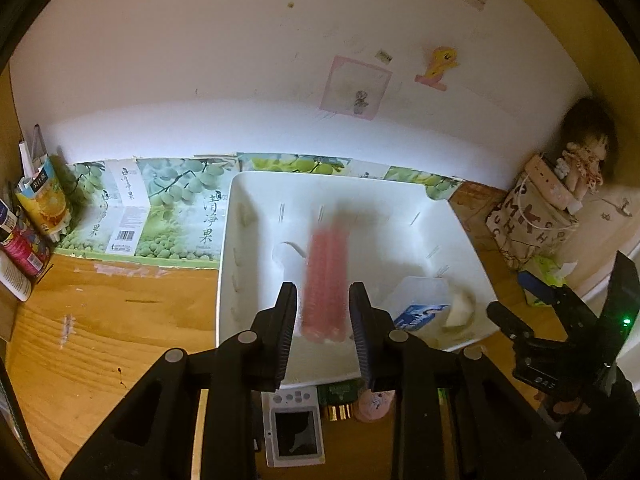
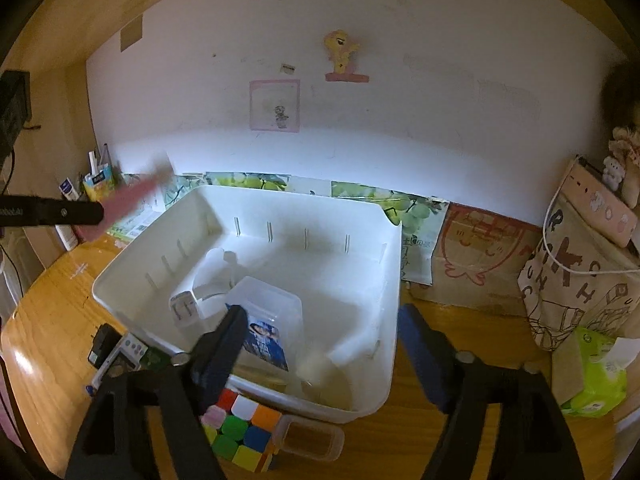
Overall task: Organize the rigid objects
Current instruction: 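Open both grippers to drop the curlers and pouch into the bin, then withdraw both grippers from the bin toward the black charger and white device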
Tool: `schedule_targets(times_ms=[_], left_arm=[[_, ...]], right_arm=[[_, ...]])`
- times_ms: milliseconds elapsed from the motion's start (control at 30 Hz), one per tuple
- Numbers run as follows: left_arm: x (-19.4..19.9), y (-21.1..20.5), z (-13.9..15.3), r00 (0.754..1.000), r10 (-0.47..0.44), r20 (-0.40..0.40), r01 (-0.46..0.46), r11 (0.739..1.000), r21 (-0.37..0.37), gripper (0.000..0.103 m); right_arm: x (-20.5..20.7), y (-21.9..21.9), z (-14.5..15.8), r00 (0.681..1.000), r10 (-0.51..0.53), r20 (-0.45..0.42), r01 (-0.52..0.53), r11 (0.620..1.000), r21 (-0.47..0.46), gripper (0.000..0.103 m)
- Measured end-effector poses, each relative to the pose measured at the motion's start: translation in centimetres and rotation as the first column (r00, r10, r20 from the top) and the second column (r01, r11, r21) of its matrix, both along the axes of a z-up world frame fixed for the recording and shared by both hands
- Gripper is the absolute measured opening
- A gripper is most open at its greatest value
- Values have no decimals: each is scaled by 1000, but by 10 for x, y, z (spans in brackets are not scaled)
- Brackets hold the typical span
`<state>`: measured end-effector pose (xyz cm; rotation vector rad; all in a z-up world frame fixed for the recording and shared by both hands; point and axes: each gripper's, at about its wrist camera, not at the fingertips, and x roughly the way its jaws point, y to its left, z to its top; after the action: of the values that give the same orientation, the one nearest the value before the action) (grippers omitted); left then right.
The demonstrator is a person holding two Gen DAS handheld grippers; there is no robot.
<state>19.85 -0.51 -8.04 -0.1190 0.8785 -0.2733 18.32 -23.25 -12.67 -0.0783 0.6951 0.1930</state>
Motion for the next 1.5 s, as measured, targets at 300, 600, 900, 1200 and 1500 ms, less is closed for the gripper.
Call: schedule_targets(times_ms=[300,600,900,1200,1500], left_arm=[[4,4,-3,999,54,-8,-54,998,-25,68],[-20,12,13,995,92,36,-93,996,15,69],[-61,24,16,985,162,51,-164,986,22,72],[-110,21,-4,983,180,-18,-179,981,73,72],[-154,22,-15,976,212,-55,-201,968,153,72]], right_arm=[[0,-13,-2,999,-39,-31,39,999,21,81],[-19,-20,4,998,-52,-45,55,996,70,82],[-54,-18,3,997,-46,-70,53,994,101,82],[-95,-23,-14,989,-53,-136,77,981,176,82],[-121,-14,-30,981,-7,-192,55,968,247,82]])
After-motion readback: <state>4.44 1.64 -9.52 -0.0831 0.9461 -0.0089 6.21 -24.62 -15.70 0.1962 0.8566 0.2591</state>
